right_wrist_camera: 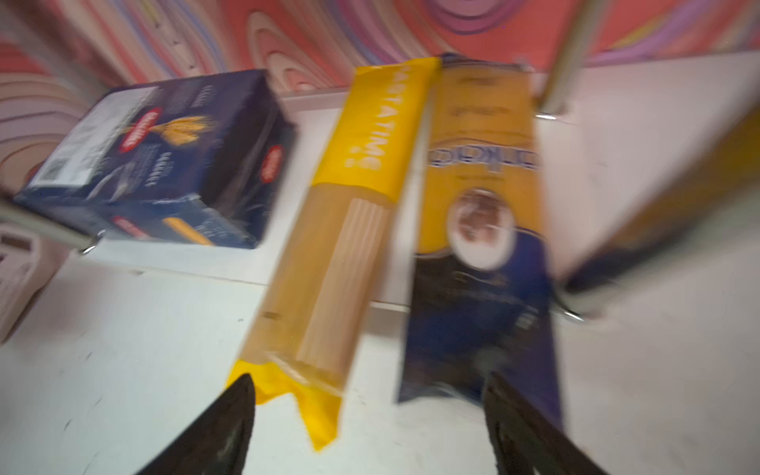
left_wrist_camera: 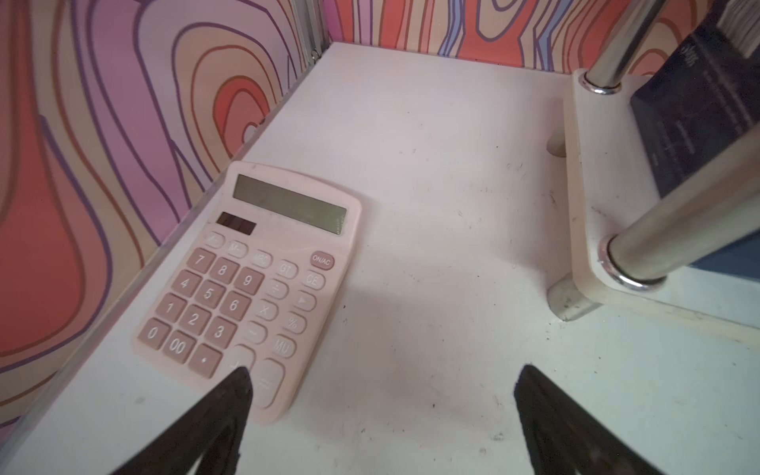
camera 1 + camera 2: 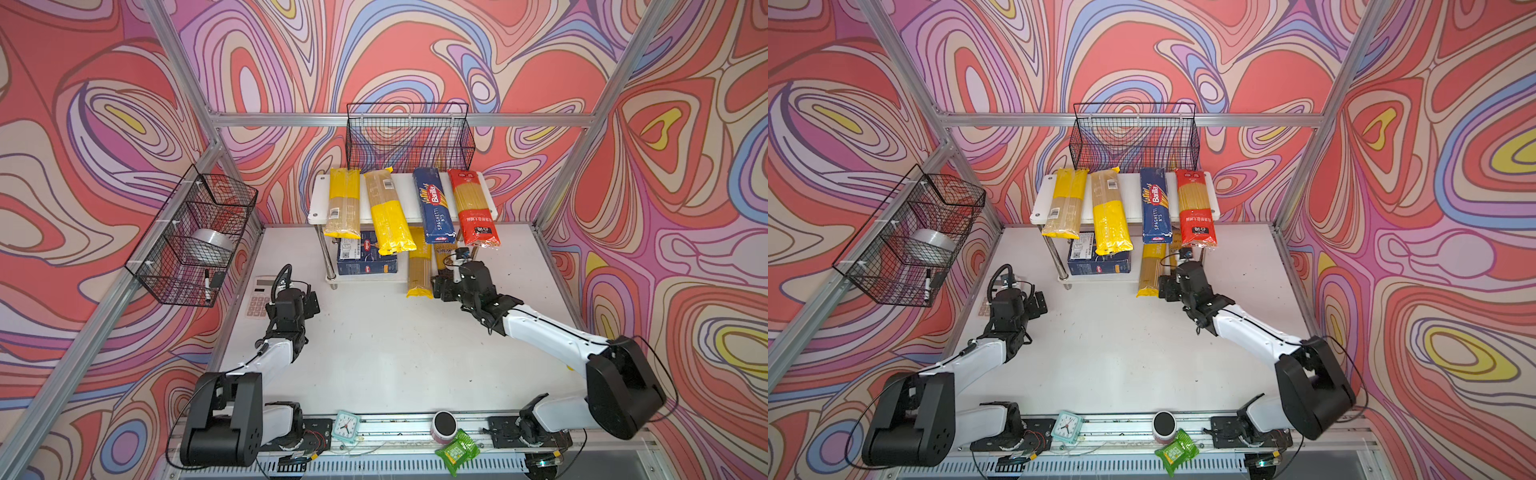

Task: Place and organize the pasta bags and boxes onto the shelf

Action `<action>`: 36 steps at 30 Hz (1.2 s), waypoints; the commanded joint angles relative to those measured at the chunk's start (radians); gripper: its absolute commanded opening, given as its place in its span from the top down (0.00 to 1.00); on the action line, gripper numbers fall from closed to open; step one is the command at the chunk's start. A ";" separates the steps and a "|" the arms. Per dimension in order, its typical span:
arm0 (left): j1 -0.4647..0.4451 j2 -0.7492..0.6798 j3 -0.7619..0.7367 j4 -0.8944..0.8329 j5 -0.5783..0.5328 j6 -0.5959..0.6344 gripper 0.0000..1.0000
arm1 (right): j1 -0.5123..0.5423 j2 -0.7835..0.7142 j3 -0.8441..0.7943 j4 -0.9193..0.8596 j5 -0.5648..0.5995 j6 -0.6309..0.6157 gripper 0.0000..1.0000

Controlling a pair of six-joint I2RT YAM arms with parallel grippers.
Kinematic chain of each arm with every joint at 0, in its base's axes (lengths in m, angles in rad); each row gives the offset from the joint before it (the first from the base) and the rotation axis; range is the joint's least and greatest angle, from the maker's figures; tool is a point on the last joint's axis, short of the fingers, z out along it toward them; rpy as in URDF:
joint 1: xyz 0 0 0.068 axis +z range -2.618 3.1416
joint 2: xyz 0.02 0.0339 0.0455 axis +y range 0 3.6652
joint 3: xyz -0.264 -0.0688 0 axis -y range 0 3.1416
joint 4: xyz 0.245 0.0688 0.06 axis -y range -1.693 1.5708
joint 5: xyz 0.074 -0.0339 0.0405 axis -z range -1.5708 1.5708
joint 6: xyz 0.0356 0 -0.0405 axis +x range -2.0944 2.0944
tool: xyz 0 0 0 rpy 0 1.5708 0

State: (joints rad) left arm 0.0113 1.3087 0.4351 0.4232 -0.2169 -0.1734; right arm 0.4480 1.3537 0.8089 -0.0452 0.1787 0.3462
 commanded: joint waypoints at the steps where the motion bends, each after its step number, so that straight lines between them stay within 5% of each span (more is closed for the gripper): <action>1: 0.032 0.064 0.040 0.093 0.134 0.025 0.00 | -0.111 -0.081 -0.067 -0.112 0.139 0.010 0.02; 7: 0.056 0.113 -0.040 0.315 0.193 0.063 0.00 | -0.245 -0.110 -0.166 0.110 0.212 -0.134 0.02; 15: 0.059 0.160 0.005 0.276 0.289 0.097 0.00 | -0.306 0.226 -0.349 0.925 0.134 -0.406 0.01; 19: 0.030 0.197 0.050 0.229 0.324 0.146 0.00 | -0.387 0.294 -0.386 1.009 0.037 -0.326 0.02; 21: 0.031 0.201 0.039 0.257 0.311 0.142 0.00 | -0.408 0.378 -0.428 1.198 0.075 -0.303 0.02; 23: 0.030 0.195 0.040 0.244 0.309 0.141 0.00 | -0.408 0.341 -0.382 1.050 0.076 -0.280 0.02; 27: 0.026 0.199 0.029 0.266 0.294 0.142 0.00 | -0.408 0.365 -0.362 1.067 0.085 -0.300 0.01; 30: 0.021 0.247 -0.073 0.502 0.287 0.144 0.00 | -0.408 0.364 -0.363 1.066 0.069 -0.308 0.02; 36: 0.018 0.216 -0.051 0.412 0.259 0.134 0.00 | -0.408 0.362 -0.356 1.038 0.058 -0.303 0.02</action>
State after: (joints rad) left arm 0.0330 1.5303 0.3801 0.7990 0.0589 -0.0521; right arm 0.0406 1.7061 0.4450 0.9768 0.2459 0.0433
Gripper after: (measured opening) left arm 0.994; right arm 0.984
